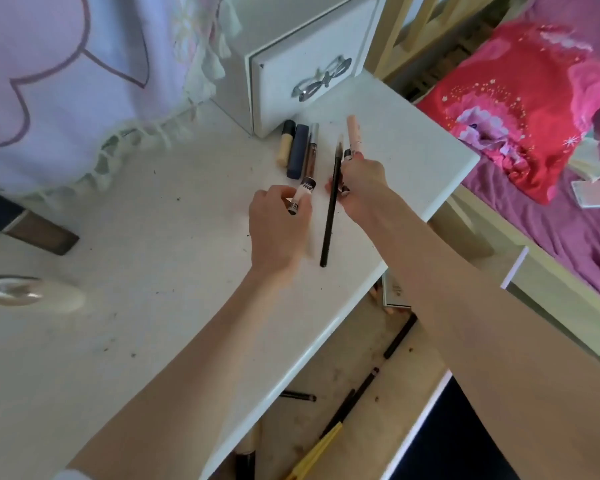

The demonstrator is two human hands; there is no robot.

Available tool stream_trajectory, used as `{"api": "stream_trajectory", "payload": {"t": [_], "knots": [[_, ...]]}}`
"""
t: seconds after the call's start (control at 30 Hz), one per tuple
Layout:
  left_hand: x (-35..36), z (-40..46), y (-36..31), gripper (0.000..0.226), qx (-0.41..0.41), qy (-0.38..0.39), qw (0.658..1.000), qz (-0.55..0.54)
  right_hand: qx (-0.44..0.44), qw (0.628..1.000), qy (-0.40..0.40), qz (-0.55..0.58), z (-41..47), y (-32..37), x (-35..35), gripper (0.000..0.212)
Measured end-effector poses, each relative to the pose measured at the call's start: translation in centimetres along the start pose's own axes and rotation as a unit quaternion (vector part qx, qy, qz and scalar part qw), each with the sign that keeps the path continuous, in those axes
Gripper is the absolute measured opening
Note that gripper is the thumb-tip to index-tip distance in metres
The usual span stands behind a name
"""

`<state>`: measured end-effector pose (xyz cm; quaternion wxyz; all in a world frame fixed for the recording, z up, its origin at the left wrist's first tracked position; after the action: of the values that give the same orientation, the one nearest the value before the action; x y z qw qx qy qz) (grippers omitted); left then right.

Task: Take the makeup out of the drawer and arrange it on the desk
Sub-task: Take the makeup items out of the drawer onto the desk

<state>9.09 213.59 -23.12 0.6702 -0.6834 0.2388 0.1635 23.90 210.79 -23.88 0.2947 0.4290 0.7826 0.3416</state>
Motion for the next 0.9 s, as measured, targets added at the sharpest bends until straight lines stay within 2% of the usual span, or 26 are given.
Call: {"api": "stream_trajectory", "payload": {"t": [0.1,0.2,0.37,0.5,0.57,0.67,0.77,0.9], "knots": [[0.6,0.2,-0.8,0.022,0.037,-0.008,0.999,-0.002,0.002,0.999,-0.020,-0.033,0.8,0.7,-0.1,0.020],[1.6,-0.3,-1.9,0.018,0.098,-0.010,0.995,0.016,-0.045,0.988,-0.043,-0.143,1.4,1.3,-1.2,0.029],[3.4,-0.8,-3.7,0.015,0.213,-0.036,0.973,0.079,-0.096,0.979,-0.017,-0.181,1.5,1.4,-2.2,0.017],[4.2,-0.2,-3.8,0.025,0.237,-0.059,0.954,0.174,-0.109,0.971,0.016,-0.210,1.0,1.0,-2.6,0.024],[3.9,0.0,-3.9,0.029,0.235,-0.075,0.950,0.189,-0.126,0.964,0.025,-0.234,0.7,0.8,-2.9,0.018],[3.2,-0.6,-3.9,0.021,0.261,-0.079,0.941,0.200,-0.193,0.933,0.012,-0.303,0.5,0.4,-3.8,0.037],[2.6,-2.1,-3.2,0.012,0.297,-0.066,0.930,0.206,-0.242,0.916,0.004,-0.319,0.1,-0.6,-4.8,0.023],[2.2,-3.0,-2.8,0.021,0.319,-0.053,0.922,0.214,-0.315,0.889,0.005,-0.332,-1.2,-1.0,-4.9,0.027]]}}
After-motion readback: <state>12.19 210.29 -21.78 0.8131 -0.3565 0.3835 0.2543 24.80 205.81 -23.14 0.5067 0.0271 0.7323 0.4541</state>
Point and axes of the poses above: each hand's wrist, its own z-axis towards the middle knuckle, its own x-axis out of the palm, y = z × x, the point moved 7 cm from there along z, towards the middle knuckle, and after that the axes turned 9 degrees about -y, right-handed, at the moved point
